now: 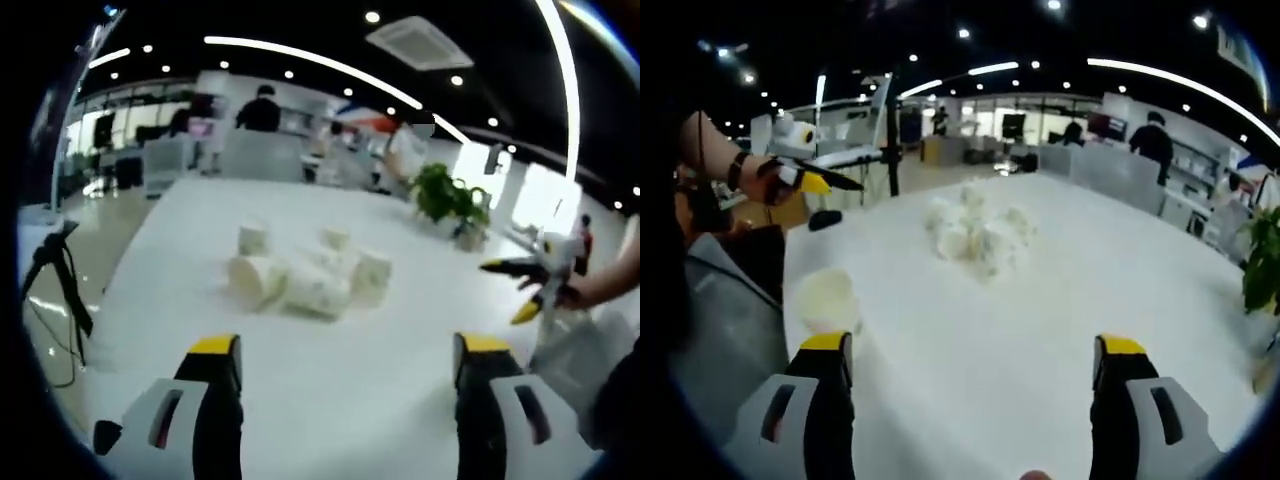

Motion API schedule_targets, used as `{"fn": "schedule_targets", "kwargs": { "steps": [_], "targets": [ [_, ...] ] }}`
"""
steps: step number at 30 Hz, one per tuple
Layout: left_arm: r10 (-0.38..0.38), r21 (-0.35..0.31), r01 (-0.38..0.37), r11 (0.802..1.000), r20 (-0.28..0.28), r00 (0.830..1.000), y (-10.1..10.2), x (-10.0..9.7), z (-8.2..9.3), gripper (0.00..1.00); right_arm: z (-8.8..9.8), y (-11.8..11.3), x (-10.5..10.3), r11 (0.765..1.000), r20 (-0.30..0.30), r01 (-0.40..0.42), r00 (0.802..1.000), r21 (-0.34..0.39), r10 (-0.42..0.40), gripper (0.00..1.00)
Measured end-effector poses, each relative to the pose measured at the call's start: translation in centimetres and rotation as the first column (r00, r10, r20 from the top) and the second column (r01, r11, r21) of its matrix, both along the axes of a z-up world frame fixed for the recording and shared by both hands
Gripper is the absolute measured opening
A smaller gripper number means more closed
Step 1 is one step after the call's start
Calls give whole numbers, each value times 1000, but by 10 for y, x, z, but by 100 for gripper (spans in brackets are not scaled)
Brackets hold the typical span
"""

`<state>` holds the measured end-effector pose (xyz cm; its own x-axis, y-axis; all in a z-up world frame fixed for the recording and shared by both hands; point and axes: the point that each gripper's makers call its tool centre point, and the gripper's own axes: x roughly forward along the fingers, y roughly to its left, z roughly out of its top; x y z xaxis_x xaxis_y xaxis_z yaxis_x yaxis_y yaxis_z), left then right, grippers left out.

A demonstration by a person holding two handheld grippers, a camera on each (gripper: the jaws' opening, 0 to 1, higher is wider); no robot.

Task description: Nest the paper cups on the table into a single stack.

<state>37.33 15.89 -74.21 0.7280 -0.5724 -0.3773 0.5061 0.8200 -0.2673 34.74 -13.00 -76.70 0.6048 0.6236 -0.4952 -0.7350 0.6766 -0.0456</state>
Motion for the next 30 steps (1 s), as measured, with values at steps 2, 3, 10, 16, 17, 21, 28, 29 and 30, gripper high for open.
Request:
{"fn": "schedule_targets", "kwargs": {
  "steps": [2,3,10,16,17,21,28,29,30],
  "targets": [
    [-2,14,2,1000,-8,1000,0,8,-8,85,-2,-2,0,1000,-8,2,1000,2,-2,98],
    [2,0,-2,1000,-16,1000,-1,13,-12,86,-3,-3,-1,1000,-12,0,1000,-1,0,98],
    [-11,-5,11,1000,-16,1000,-12,34,-17,85,-7,-12,-2,1000,-28,12,1000,-3,-12,98],
    [6,-50,-7,999,-25,1000,-12,53,-19,83,-9,-14,-5,1000,-40,22,999,-3,-22,97],
    [8,-48,-9,999,-23,1000,-11,55,-19,82,-9,-14,-5,1000,-39,23,999,-4,-24,97],
    [18,-71,-20,997,-30,999,-9,64,-22,81,-10,-14,-7,999,-45,33,998,-1,-33,97],
    [15,-91,-19,996,-46,999,-8,80,-31,80,-11,-17,-10,999,-54,44,998,-5,-44,96],
    [13,-94,-18,995,-50,999,-9,81,-33,80,-10,-17,-10,999,-54,44,998,-7,-45,96],
    [12,-98,-17,995,-56,998,-9,83,-36,79,-9,-19,-11,999,-53,47,997,-8,-47,96]
  ]
}}
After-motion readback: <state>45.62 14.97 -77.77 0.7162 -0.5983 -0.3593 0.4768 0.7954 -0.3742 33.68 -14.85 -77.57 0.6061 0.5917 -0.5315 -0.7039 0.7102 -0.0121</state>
